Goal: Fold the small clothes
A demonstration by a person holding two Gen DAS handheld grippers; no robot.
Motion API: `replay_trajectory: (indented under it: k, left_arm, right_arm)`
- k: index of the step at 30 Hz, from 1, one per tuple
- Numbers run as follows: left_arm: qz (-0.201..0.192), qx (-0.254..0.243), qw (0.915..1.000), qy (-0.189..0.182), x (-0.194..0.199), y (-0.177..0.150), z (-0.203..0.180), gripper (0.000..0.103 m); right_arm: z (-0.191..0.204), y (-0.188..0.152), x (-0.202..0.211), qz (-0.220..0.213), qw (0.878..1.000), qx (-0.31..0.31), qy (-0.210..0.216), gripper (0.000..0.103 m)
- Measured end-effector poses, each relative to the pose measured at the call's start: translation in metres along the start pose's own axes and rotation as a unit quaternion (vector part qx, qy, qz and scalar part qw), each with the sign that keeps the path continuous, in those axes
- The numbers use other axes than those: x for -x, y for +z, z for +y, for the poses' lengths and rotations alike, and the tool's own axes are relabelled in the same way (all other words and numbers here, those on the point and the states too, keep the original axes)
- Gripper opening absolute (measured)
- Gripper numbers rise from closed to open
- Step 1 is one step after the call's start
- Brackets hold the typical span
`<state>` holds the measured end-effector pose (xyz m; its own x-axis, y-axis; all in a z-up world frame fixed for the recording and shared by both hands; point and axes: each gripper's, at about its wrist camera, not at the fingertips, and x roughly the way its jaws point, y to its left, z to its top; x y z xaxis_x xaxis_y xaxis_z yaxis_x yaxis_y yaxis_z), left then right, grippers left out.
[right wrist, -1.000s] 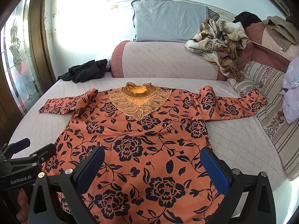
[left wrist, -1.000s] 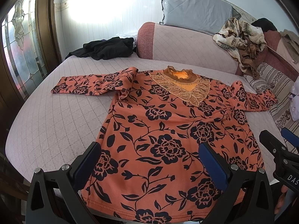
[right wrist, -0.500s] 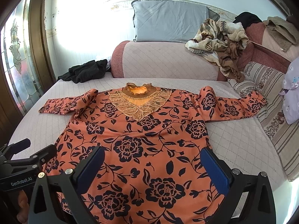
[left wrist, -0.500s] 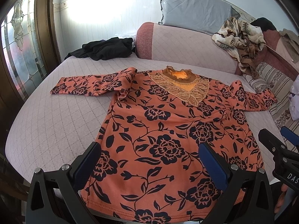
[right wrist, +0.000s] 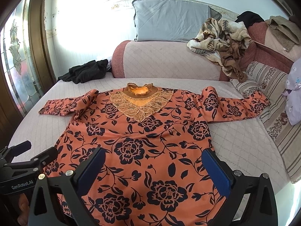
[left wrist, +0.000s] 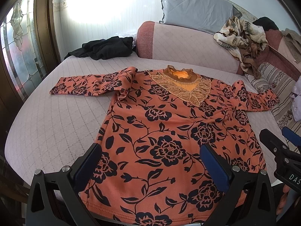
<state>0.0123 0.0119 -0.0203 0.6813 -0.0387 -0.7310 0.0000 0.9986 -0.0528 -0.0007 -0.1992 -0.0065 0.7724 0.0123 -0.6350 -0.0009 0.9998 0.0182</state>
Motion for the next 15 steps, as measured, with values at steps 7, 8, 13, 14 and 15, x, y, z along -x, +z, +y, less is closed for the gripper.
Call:
replay_trajectory:
  k: [7, 8, 13, 14, 15]
  left_arm:
    - [0.002, -0.001, 1.0000, 0.001, -0.004, 0.000, 0.000, 0.103]
    - [0.002, -0.001, 1.0000, 0.002, -0.004, 0.000, 0.000, 0.103]
    - [0.004, -0.005, 1.0000, 0.000, -0.009, 0.001, -0.002, 0.103]
    - [0.004, -0.006, 1.0000, 0.000, -0.011, 0.002, -0.001, 0.103]
    - [0.004, -0.006, 1.0000, -0.001, -0.012, 0.003, 0.000, 0.103]
  right_arm:
    - [0.001, 0.000, -0.003, 0.002, 1.000, -0.001, 0.001, 0.103]
    - [0.001, 0.000, -0.003, 0.003, 1.000, -0.001, 0.002, 0.103]
    - [0.000, -0.002, -0.009, 0.007, 1.000, -0.003, 0.003, 0.103]
    - [-0.001, -0.002, -0.010, 0.008, 1.000, -0.004, 0.004, 0.103]
    - [-0.002, -0.002, -0.012, 0.010, 1.000, -0.004, 0.005, 0.103]
